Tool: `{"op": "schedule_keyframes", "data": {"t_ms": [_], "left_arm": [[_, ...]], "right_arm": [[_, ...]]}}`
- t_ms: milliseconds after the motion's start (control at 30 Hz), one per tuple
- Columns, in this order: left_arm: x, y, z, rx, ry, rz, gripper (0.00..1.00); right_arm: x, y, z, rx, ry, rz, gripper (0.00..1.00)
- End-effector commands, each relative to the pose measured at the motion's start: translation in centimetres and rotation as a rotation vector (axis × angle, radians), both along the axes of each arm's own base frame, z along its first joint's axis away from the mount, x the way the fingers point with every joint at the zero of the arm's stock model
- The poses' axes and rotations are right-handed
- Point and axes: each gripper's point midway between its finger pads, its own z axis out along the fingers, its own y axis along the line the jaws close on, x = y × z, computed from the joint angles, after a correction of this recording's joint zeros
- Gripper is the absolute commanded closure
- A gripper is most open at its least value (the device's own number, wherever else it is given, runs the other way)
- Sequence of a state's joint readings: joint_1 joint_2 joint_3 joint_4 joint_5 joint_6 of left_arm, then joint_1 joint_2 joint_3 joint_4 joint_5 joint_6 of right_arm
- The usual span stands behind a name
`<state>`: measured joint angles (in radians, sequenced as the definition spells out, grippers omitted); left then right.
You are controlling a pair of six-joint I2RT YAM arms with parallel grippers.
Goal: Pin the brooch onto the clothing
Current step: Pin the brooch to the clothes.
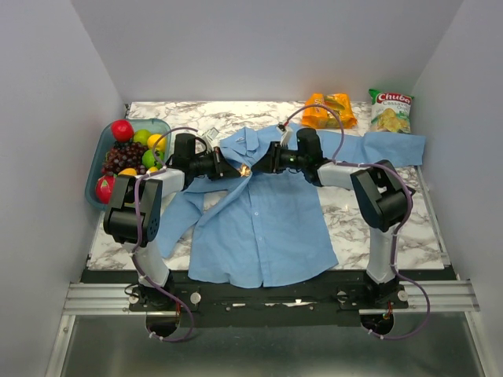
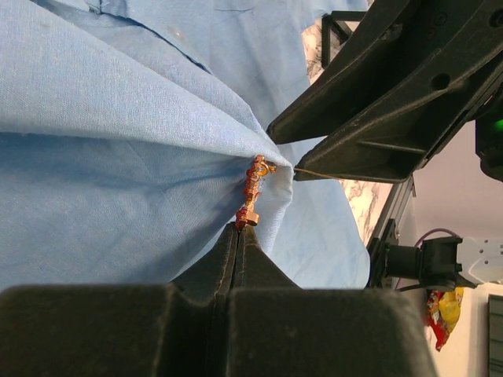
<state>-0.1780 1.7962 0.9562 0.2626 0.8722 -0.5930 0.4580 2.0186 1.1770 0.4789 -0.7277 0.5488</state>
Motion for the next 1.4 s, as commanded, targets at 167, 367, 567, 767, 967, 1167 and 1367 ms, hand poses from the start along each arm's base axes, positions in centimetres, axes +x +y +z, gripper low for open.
{"op": "schedule_keyframes", "data": {"t_ms": [167,367,567,767,967,1167,1367], "left_arm": [[-0.1,-0.3,0.8,-0.027,-0.019,-0.023,1.0],[-0.1,-0.3,0.7,-0.028,-0.016,-0.025,1.0],[-0.2,-0.3,0.7,-0.031,-0.016,-0.029,1.0],[-0.2,-0.4,0.8,-0.032,-0.017,-0.032,1.0],[-0.2,-0.4,0.8,-0.032,-0.017,-0.032,1.0],[-0.3,-0.4,0.9,-0.032,-0.018,-0.035,1.0],[-0.4,-0.6,0.9,-0.031,-0.021,-0.041,1.0]], "right_arm": [[0.0,1.3,0.3,0.028,-0.024,0.04,0.59],[0.1,1.6,0.1,0.033,-0.021,0.043,0.59],[0.2,1.7,0.5,0.038,-0.029,0.048,0.6],[0.3,1.8,0.8,0.042,-0.033,0.056,0.6],[0.2,2.1,1.1,0.042,-0.039,0.065,0.6],[0.2,2.5,1.0,0.045,-0.037,0.071,0.6],[0.2,2.8,1.0,0.042,-0.035,0.077,0.6]]}}
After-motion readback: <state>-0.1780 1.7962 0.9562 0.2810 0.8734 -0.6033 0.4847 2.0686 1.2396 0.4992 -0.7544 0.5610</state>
